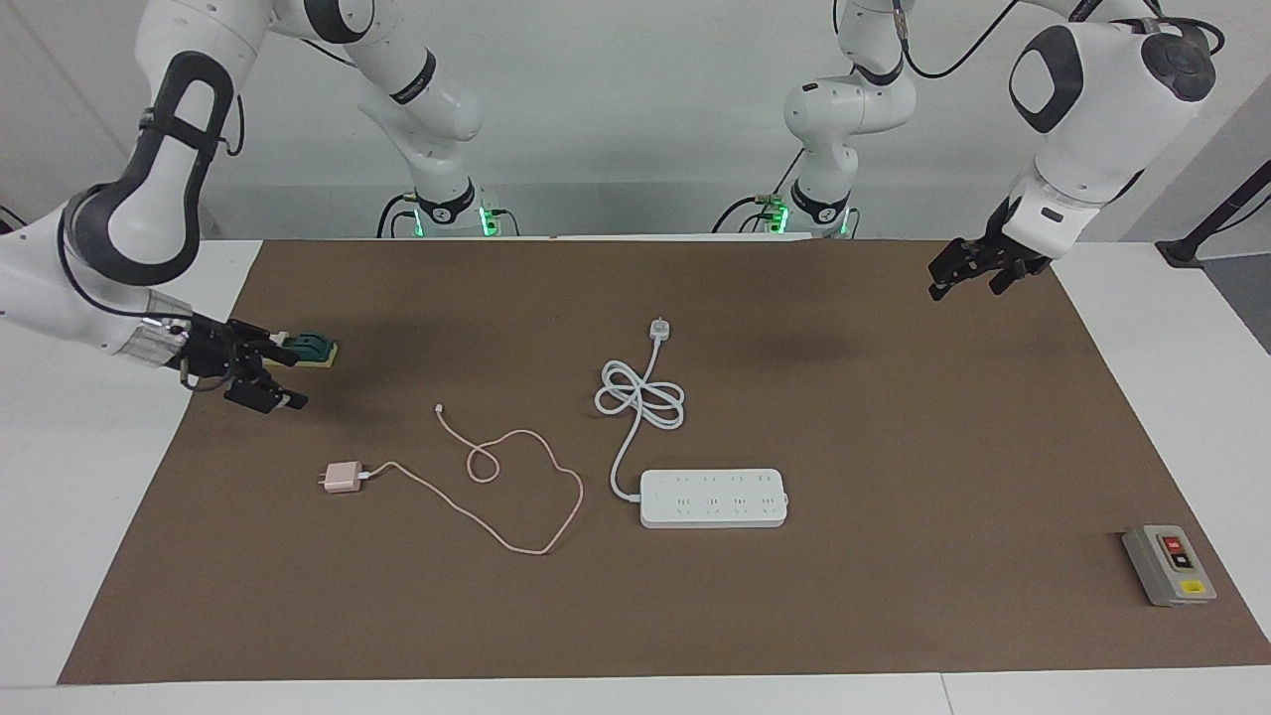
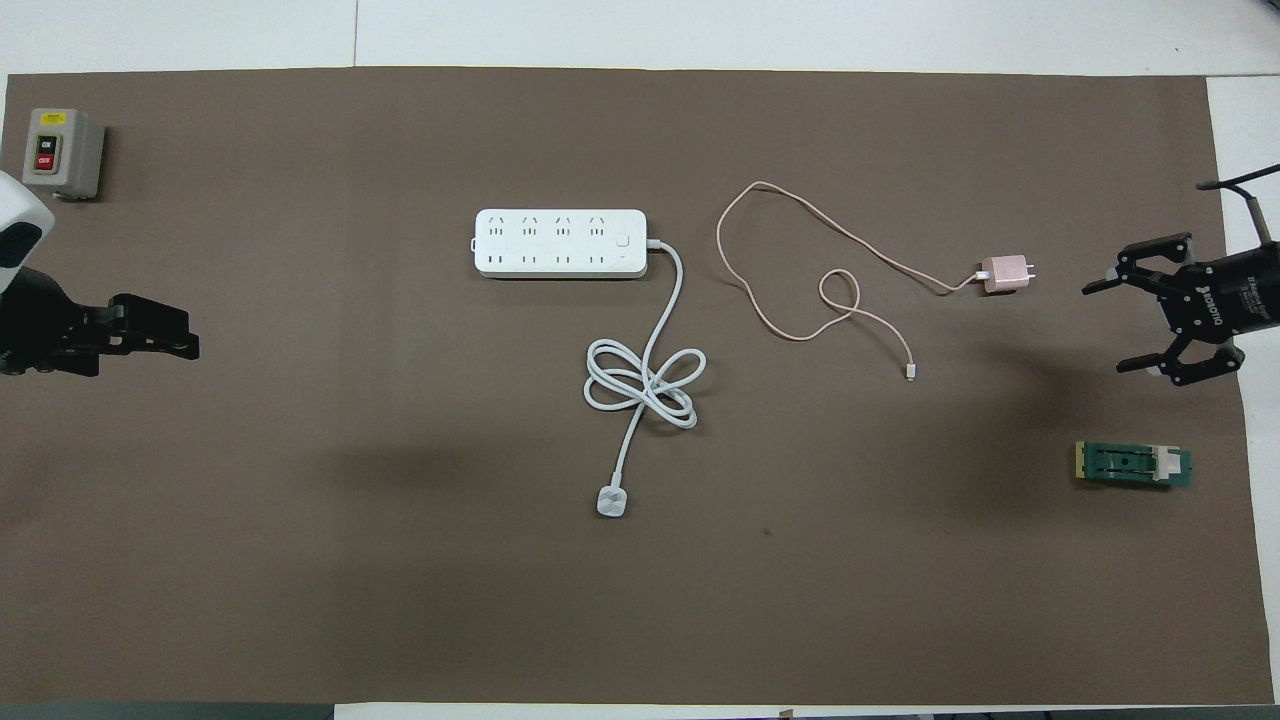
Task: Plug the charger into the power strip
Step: 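Lower the right gripper and grasp the pink charger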
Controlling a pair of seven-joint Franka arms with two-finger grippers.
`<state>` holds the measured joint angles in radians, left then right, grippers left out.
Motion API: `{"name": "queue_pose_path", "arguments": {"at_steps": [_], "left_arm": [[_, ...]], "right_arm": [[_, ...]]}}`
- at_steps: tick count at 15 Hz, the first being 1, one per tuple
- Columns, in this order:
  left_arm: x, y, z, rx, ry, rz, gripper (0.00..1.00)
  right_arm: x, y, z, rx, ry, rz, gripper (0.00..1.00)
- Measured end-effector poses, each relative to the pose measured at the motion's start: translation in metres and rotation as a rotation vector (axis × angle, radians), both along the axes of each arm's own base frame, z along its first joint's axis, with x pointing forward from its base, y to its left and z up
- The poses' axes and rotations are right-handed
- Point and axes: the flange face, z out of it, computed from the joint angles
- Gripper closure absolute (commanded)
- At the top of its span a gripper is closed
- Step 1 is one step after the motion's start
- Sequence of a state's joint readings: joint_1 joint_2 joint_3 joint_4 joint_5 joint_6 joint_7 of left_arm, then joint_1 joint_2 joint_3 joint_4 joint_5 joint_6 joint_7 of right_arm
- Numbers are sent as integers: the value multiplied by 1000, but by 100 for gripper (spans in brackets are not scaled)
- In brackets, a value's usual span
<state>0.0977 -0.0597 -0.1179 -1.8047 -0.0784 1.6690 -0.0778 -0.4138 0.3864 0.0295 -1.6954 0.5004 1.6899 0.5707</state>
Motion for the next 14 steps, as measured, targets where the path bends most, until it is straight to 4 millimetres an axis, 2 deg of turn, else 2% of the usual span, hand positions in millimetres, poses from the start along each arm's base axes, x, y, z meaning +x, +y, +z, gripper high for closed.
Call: {"name": "queue_pose_path", "arguments": {"at_steps": [4,7,10,14], "left_arm": [[2,-2,-4,-4,-9,1,0],[5,-2,-6,-12,-15,3,0],[7,-3,-10,-15,-14,3,0],[7,-3,-11,-16,-14,3,0]], "right_arm": [[14,-3,-42,38,23,-46,0],[29,-4,-49,61,5,-60,0],[43,8,-49,72,30,-62,0],[56,13,-72,111,88,-33,0]]}}
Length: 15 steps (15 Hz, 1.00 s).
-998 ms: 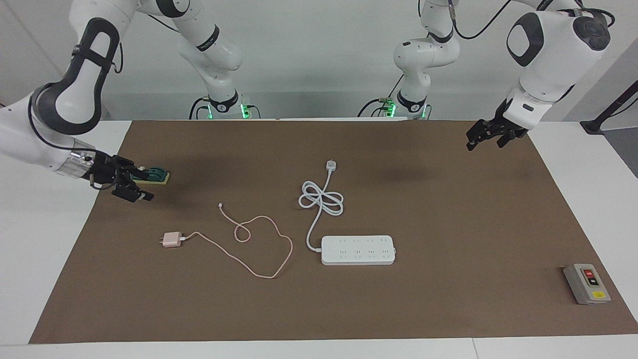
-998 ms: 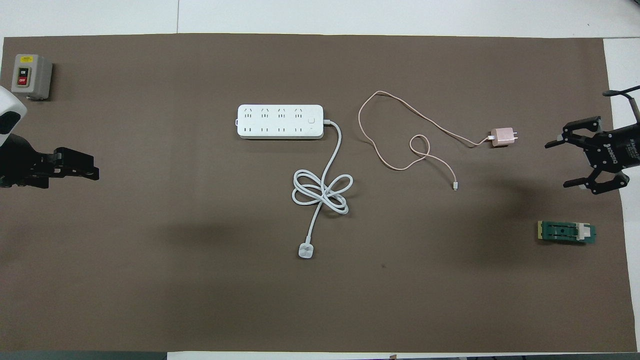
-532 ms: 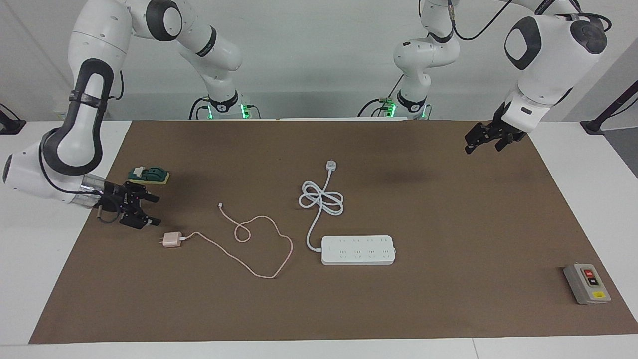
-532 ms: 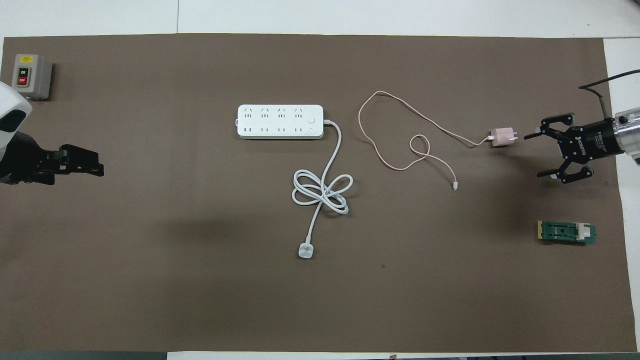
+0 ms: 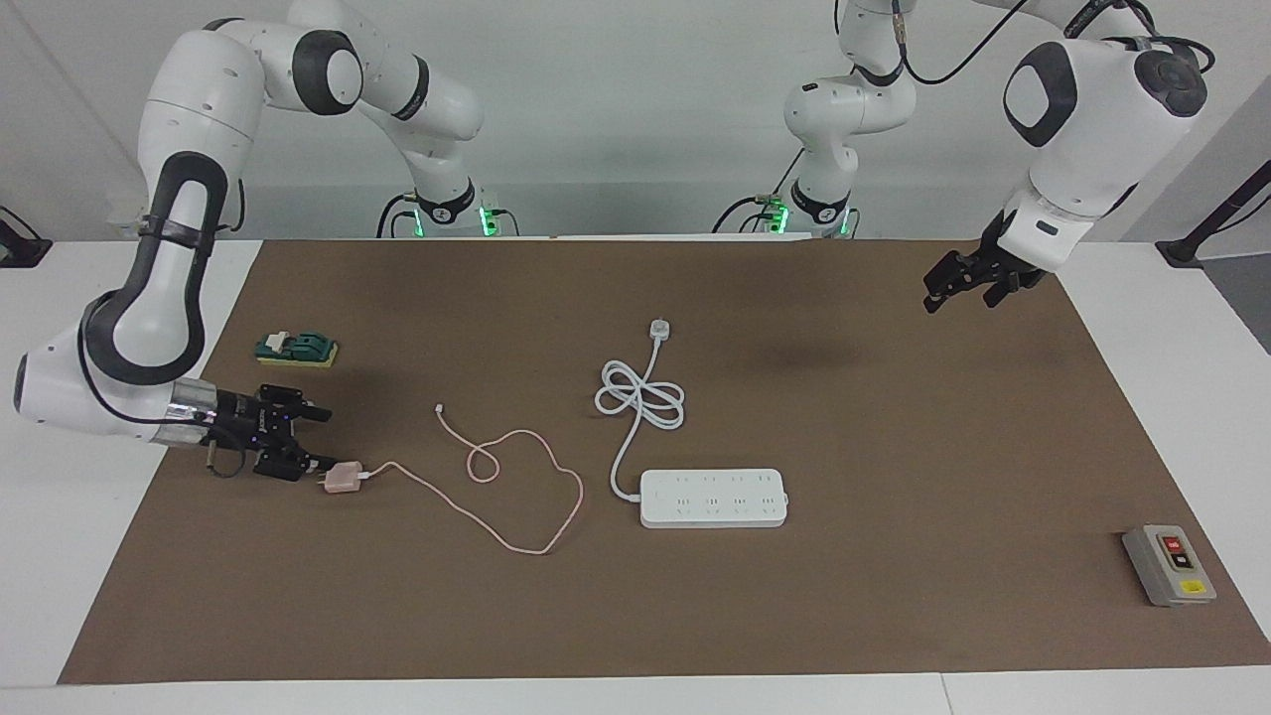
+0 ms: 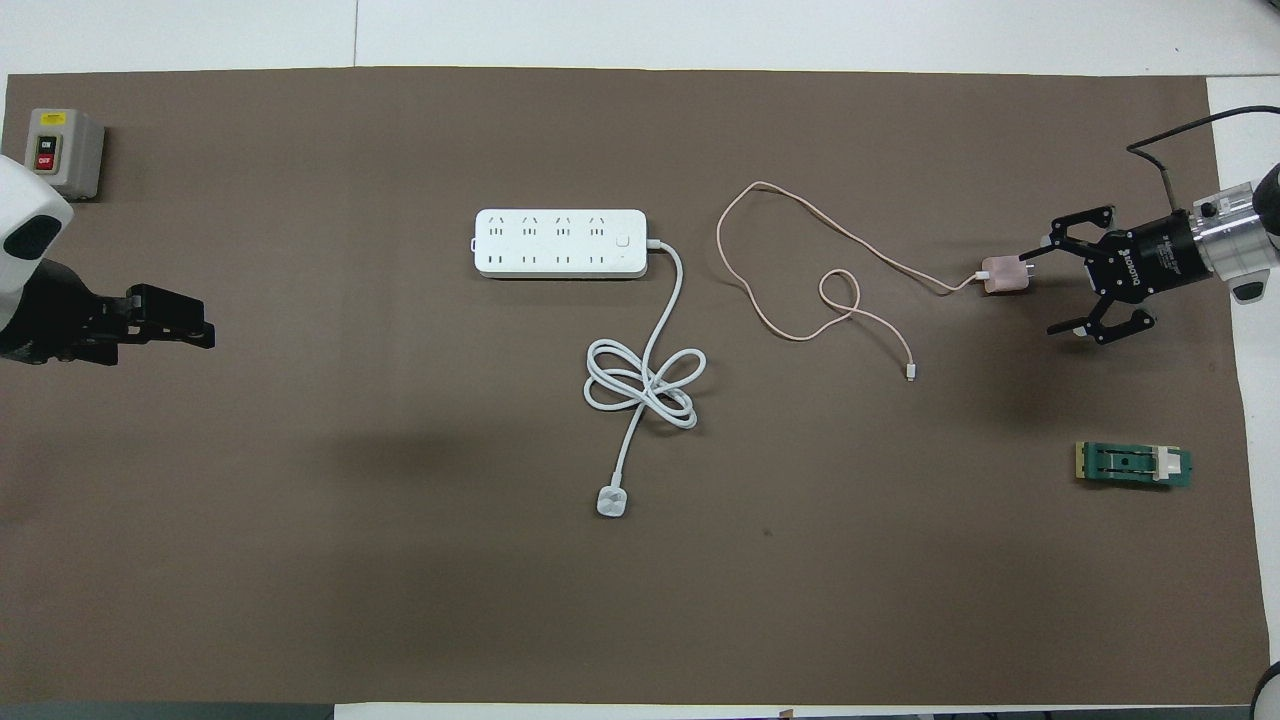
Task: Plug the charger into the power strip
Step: 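Lower the right gripper and grasp the pink charger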
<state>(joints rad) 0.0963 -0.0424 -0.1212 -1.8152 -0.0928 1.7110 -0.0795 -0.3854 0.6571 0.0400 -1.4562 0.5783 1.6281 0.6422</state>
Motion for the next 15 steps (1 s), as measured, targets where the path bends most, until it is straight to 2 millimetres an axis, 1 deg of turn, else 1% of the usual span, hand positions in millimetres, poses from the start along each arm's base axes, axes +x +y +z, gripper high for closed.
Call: {"name": "queue_pose_path", "arguments": {"at_steps": [4,6,9,12,15], "left_arm": [[1,-1,-3,-15,-5,4,0],[3,-2,-6,-24,-13,8,0],[7,-8,-13,-90,-10,26,0],[10,-10,-20,-113,-3,31,0],[11,-18,-25,-116,6,19,0]], "right_arm": [[6,-4,-10,0,3,-5,0],[8,-6,-19,0,9,-9,0],[13,-10,-30,-3,9,-15,0],[18,-11,-36,-8,1,-19,0],[22,-13,-37,-20,-17,-30,0]]}}
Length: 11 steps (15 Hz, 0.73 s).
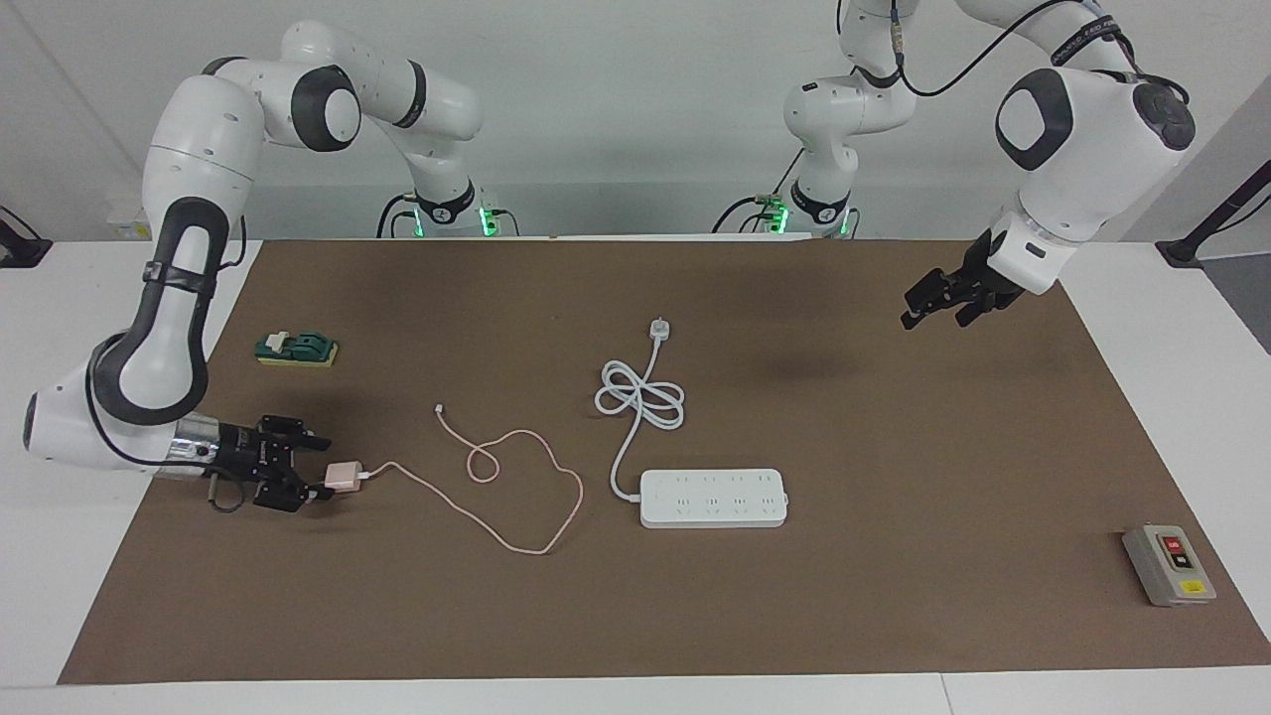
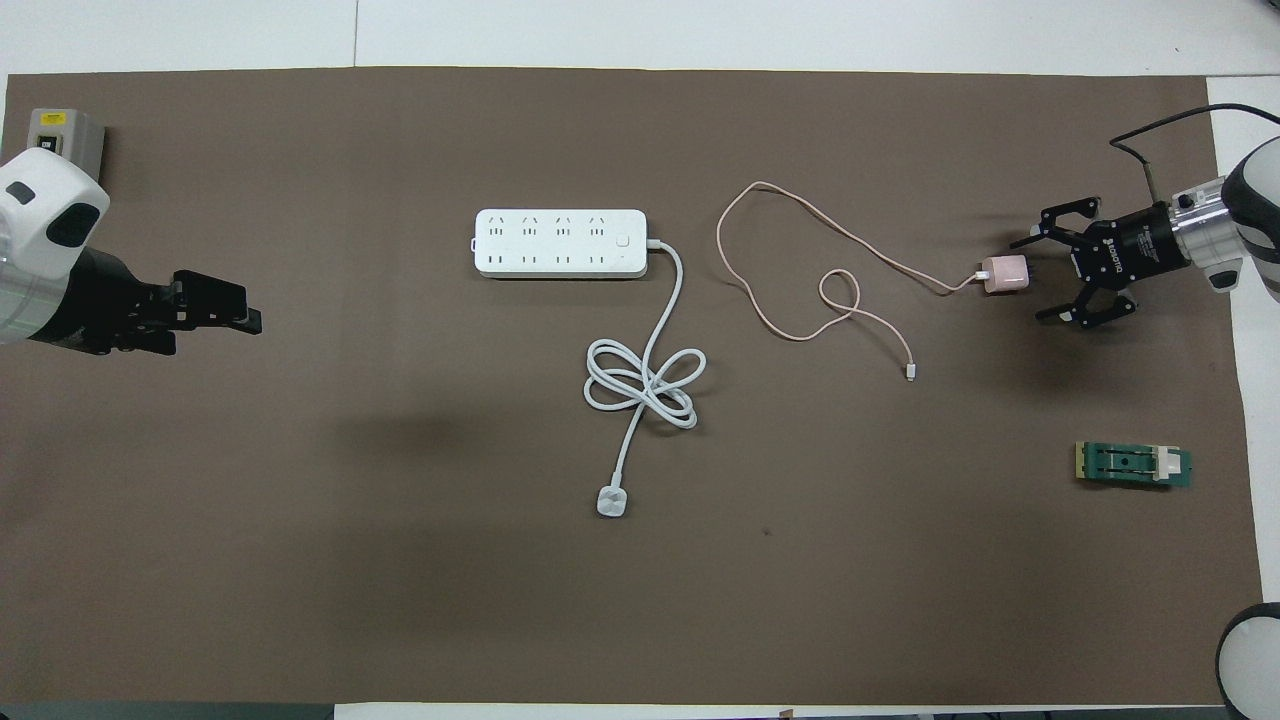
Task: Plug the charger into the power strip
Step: 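Lower the right gripper and grasp the pink charger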
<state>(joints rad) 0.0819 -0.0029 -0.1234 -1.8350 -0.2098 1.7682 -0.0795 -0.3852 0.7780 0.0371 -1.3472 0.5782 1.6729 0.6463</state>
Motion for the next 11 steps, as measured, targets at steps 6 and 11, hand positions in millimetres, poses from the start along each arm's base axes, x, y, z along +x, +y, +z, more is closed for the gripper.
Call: {"name": "queue_pose_path", "arguments": {"at_steps": [6,11], "left_arm": [[-1,-15,-1,0,1,-27,0],[-3,-32,1,-1,1,-58,0]], "right_arm": [[3,0,-3,-8,-14,-5,23],[3,3,-5,20,-17,-23,22]]}}
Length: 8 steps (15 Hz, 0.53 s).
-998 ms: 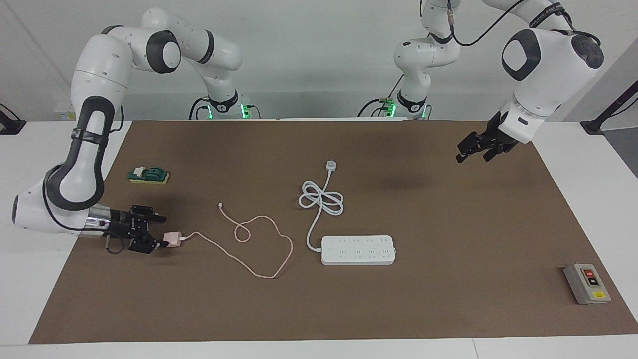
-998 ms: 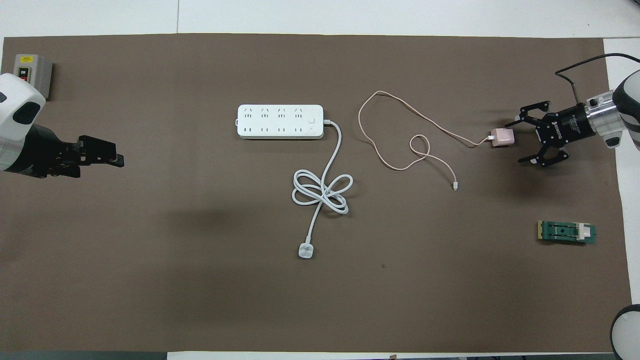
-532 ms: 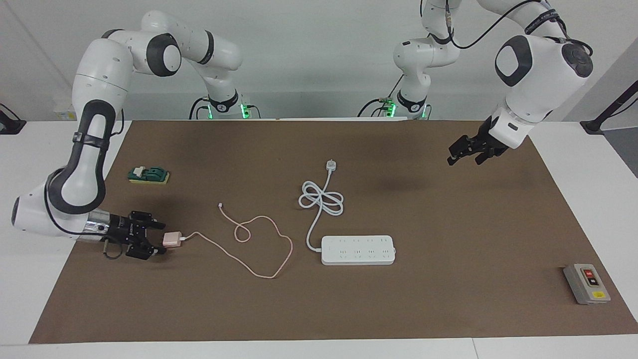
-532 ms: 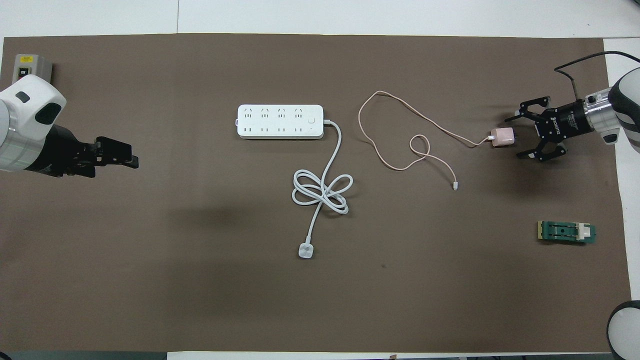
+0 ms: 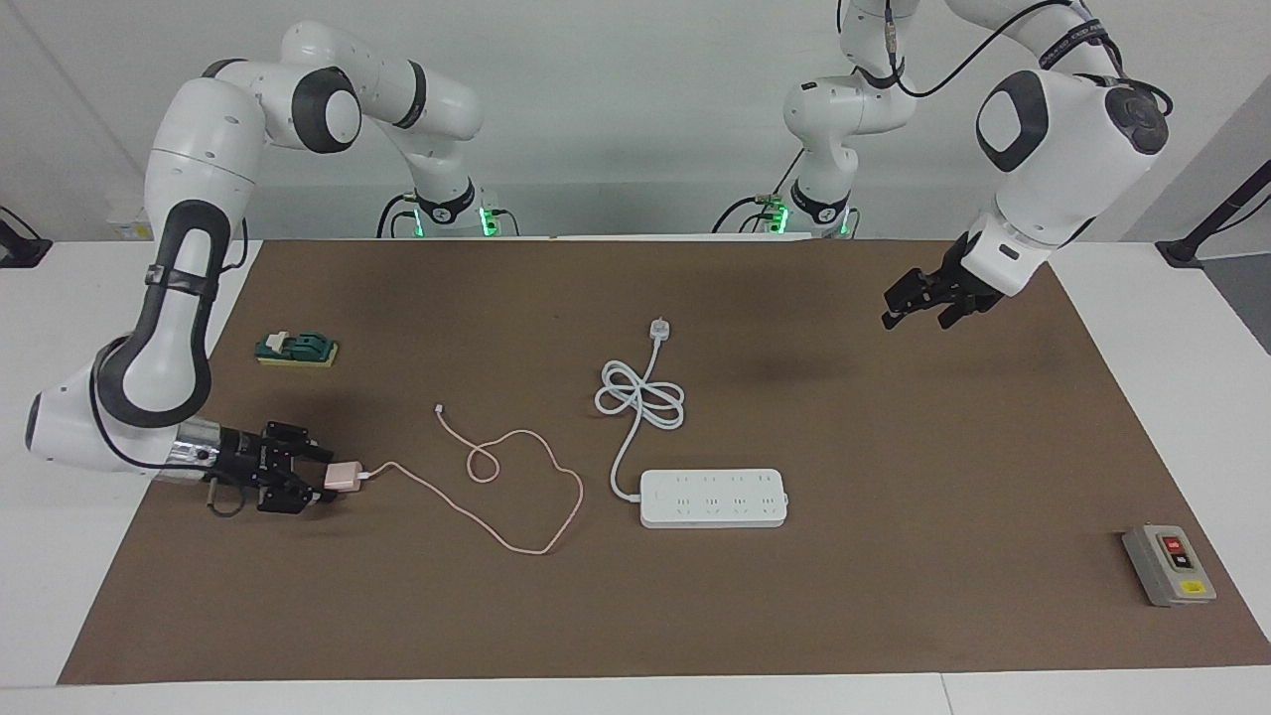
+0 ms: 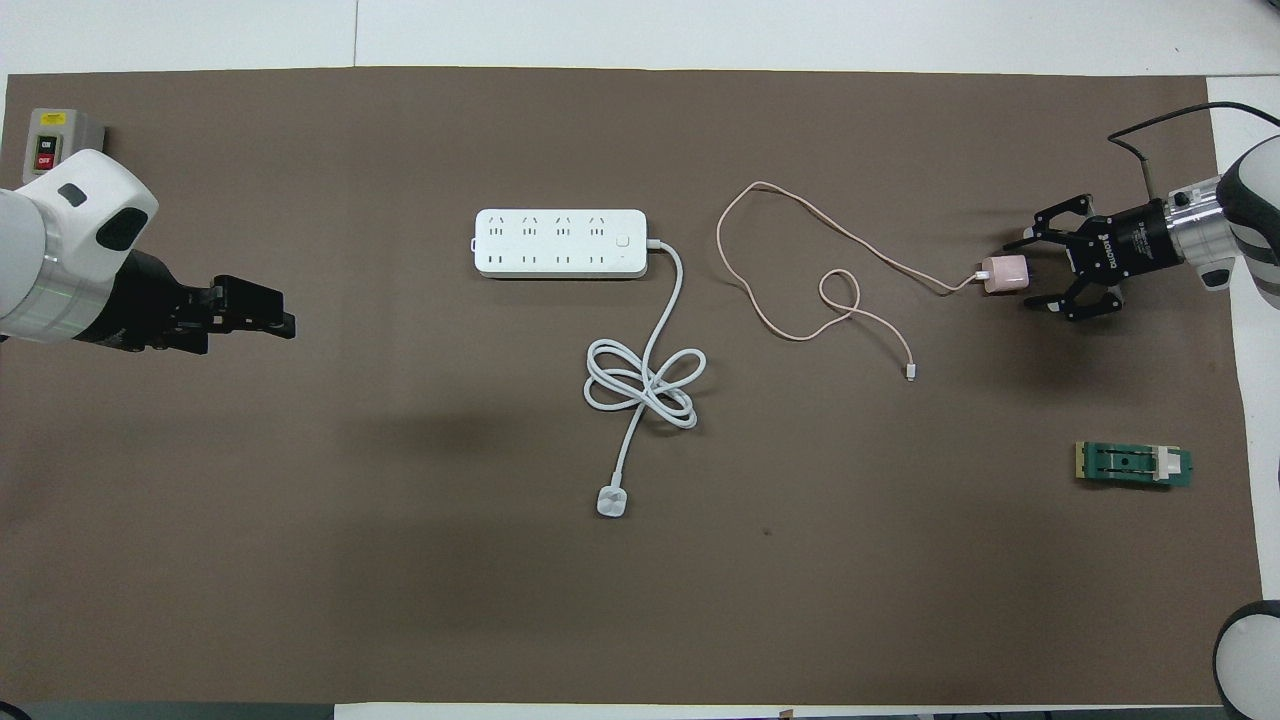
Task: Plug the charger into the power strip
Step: 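Lower the right gripper and grasp the pink charger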
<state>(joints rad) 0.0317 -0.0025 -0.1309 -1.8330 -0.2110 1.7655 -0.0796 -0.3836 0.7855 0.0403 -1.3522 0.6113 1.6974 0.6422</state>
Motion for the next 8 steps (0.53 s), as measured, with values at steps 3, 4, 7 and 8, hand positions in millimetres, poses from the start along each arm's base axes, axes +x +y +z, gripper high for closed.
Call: {"name": "queue_pose_path", "arguments": {"at_steps": [3,4,7,8], "left_arm": [[-4,-21,1,1,12,-33,0],[-5,-25,1,2,15,-30,0],[-4,-31,-7,-10,43,17,0],[-2,-32,-10,-32,55,27,0]], "right_arm": [[0,1,-2,13,1,-7,31],[-1,2,-3,16,2,-7,46],[-2,5,-7,41,5,-20,100],[-2,5,-7,44,3,-23,100]]}}
